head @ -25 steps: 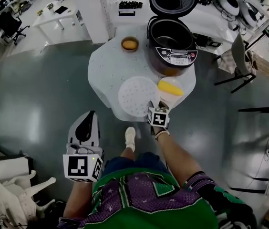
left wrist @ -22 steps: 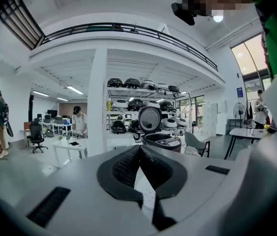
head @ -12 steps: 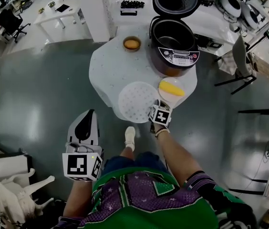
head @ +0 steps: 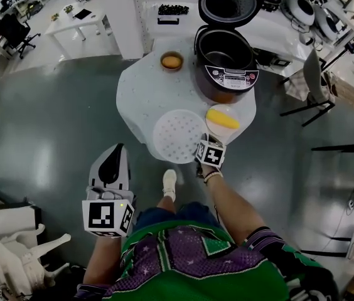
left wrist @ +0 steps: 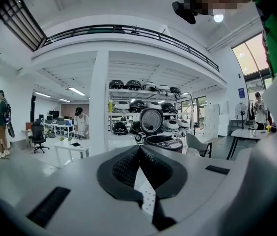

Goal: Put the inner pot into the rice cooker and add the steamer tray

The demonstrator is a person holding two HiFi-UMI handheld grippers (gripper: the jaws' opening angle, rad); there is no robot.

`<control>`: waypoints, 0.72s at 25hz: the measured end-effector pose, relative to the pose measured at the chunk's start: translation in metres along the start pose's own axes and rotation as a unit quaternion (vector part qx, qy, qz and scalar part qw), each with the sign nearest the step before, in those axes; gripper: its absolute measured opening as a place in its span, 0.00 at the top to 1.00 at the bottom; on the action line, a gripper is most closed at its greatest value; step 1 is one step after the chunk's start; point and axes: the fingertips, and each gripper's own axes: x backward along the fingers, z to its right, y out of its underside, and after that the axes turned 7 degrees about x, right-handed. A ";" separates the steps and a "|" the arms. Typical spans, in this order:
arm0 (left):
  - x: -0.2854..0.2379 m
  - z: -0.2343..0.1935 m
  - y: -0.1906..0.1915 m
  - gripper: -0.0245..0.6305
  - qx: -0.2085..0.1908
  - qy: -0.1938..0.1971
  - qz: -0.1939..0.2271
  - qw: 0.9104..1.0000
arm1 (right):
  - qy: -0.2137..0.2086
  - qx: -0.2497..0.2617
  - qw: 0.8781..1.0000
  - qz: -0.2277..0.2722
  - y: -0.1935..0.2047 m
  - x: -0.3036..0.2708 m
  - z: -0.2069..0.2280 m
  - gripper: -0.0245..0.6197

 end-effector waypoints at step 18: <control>-0.033 0.042 -0.050 0.93 0.000 0.046 0.038 0.998 | -0.045 -0.012 0.999 0.010 -0.067 0.084 0.020 0.95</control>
